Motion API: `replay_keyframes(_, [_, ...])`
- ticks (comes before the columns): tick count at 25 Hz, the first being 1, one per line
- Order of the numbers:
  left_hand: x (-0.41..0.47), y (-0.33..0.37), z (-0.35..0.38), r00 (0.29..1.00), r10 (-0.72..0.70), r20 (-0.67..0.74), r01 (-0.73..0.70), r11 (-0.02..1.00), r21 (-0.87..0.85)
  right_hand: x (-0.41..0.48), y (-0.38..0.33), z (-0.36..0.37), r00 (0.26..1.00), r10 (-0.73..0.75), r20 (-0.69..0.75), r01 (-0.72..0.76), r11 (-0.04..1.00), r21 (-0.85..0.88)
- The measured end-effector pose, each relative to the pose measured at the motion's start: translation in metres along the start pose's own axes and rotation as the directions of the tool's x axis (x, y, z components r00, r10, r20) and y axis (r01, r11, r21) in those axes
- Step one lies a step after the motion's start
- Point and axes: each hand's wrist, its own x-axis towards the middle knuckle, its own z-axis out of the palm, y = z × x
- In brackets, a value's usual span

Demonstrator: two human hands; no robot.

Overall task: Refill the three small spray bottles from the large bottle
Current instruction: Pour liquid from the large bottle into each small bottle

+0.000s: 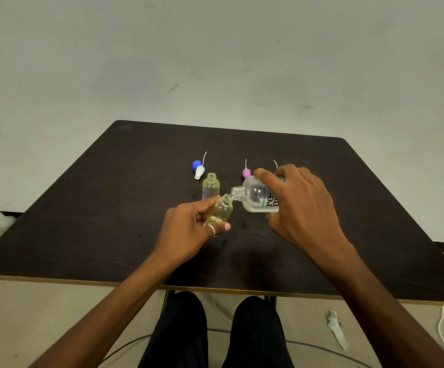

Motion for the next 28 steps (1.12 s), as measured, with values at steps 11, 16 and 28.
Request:
replay_keyframes(11, [0.0006,-0.0016,0.0007,1.0,-0.02,0.0,0.02,1.0,0.003,0.0,-0.0005,-0.0002,1.0,-0.001,-0.008,0.001,1.0,-0.005])
replay_keyframes(16, [0.0007,-0.0045,0.0015,1.0,-0.019,-0.004,0.019,1.0,0.014,-0.0004,-0.0007,-0.0004,1.0,0.002,-0.014,-0.002,1.0,-0.009])
replay_keyframes(28, [-0.0003,-0.0003,0.0001,1.0,-0.002,0.004,0.002,1.0,0.018,-0.0003,-0.0012,-0.001,1.0,0.006,-0.009,-0.006,1.0,-0.017])
